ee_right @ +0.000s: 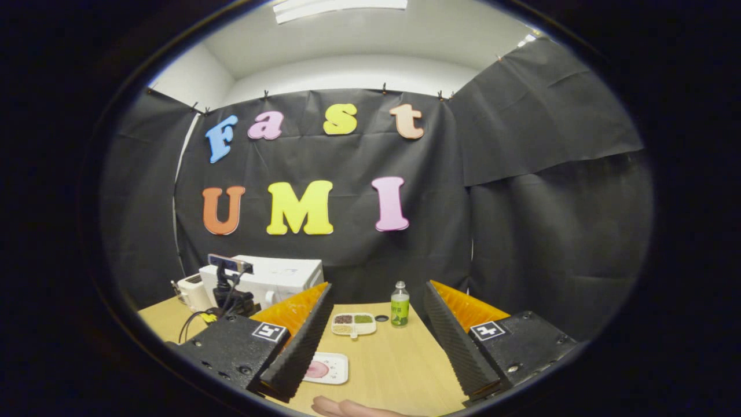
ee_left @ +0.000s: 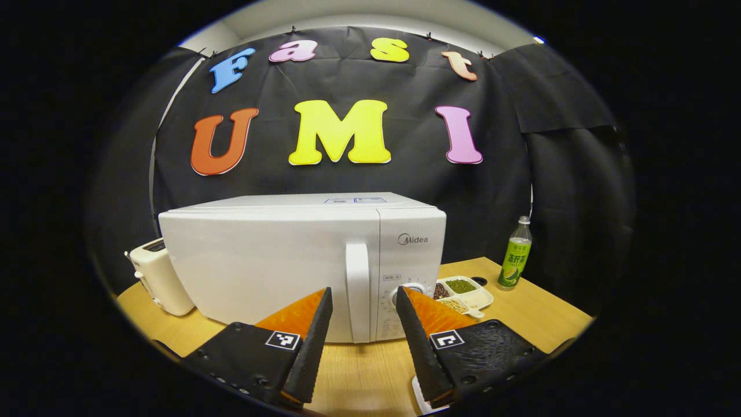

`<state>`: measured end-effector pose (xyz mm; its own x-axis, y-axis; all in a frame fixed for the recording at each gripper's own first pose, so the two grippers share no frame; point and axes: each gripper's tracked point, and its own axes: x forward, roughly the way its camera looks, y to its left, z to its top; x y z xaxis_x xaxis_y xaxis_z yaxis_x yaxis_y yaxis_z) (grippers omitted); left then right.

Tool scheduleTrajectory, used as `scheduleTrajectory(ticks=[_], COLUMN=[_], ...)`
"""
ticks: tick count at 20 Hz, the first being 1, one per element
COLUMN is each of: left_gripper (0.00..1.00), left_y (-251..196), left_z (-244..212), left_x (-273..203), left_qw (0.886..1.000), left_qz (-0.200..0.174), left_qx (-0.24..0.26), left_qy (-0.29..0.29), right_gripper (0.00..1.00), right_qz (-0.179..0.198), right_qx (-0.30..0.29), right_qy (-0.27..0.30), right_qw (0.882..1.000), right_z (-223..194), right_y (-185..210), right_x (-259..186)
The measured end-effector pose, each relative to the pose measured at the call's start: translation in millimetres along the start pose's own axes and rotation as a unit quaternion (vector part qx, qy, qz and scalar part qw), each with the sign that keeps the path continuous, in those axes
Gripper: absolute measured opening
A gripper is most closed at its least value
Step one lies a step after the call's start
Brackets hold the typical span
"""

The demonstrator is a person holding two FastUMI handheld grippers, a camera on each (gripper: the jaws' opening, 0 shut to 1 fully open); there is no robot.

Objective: Open the microwave oven with the left hand, put the food in, and close the microwave oven.

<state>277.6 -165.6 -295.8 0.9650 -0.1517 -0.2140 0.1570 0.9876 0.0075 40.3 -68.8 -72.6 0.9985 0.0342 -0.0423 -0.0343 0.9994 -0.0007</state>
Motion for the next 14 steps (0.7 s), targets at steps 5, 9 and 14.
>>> scheduleTrajectory(ticks=[5, 9, 14], left_gripper=[0.64, 0.42, 0.41], left_y=[8, 13, 11], left_z=[-24, -24, -23], left_x=[30, 32, 34], left_qw=[0.999, 0.999, 0.999], left_qz=[0.031, 0.043, 0.02], left_qx=[0.013, -0.001, -0.032], left_qy=[0.013, 0.011, -0.003], right_gripper=[0.91, 0.92, 0.92], right_qz=[0.008, 0.033, 0.023], right_qx=[-0.028, -0.012, -0.006], right_qy=[-0.011, 0.004, 0.023], right_qw=[1.0, 0.999, 0.999], right_z=[-10, -25, -42], right_y=[-5, 0, -13], right_x=[5, 11, 20])
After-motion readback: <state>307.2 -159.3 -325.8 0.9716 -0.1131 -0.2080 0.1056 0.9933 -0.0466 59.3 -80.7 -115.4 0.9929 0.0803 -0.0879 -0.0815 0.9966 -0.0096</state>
